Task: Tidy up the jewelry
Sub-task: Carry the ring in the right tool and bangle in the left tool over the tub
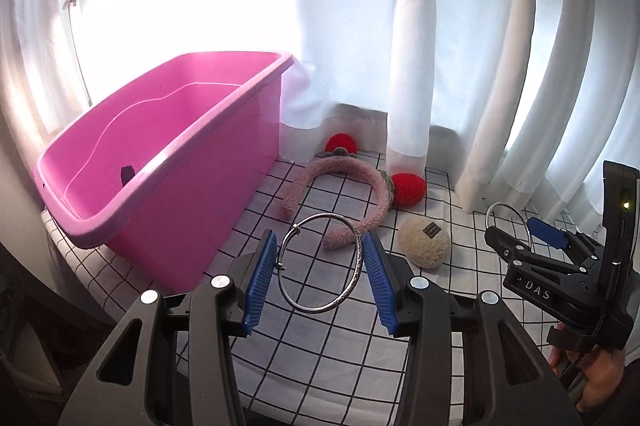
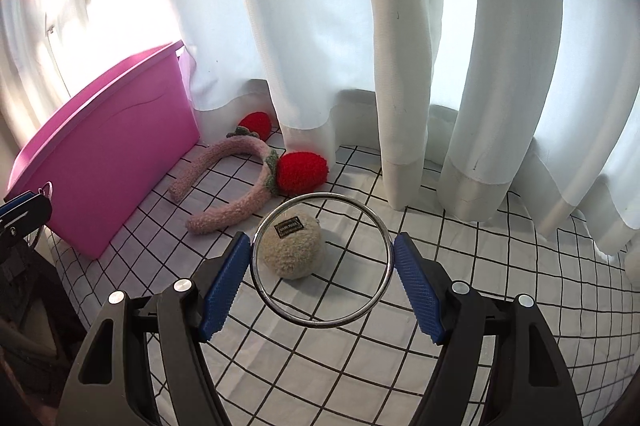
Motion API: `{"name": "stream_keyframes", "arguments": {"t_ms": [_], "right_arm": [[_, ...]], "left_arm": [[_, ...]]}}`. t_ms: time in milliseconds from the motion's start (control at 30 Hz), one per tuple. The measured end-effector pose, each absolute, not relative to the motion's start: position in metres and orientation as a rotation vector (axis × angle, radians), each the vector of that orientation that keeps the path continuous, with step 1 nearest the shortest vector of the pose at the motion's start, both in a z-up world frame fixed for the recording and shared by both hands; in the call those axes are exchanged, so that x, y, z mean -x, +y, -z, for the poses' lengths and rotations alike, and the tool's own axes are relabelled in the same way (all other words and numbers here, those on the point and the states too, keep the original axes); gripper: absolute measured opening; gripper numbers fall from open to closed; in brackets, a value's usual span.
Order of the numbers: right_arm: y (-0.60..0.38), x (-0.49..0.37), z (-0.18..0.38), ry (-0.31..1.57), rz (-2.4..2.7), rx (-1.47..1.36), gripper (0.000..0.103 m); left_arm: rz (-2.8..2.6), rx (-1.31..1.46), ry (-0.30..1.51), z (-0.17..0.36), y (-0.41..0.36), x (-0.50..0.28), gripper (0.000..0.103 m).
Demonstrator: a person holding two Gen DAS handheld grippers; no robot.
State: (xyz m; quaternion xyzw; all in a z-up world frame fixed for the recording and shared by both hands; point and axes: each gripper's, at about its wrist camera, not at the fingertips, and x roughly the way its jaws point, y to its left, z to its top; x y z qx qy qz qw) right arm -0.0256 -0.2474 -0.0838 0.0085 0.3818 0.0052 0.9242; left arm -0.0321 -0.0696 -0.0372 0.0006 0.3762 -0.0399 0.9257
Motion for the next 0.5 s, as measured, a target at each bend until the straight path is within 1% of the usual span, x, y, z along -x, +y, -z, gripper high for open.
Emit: {"name": "stream_keyframes", "arguments": {"t_ms": [267, 500], "right_arm": [[-0.199, 0.020, 0.039, 0.721, -0.036, 0.000, 0.071], [-0.134, 0.003, 0.003, 0.661, -0.107, 0.047, 0.071]], "left_arm": [[0.075, 0.021, 0.715, 0.006, -0.019, 0.022, 0.043], [0.014, 0.055, 0.674, -0.015, 0.043, 0.008, 0.043]]}}
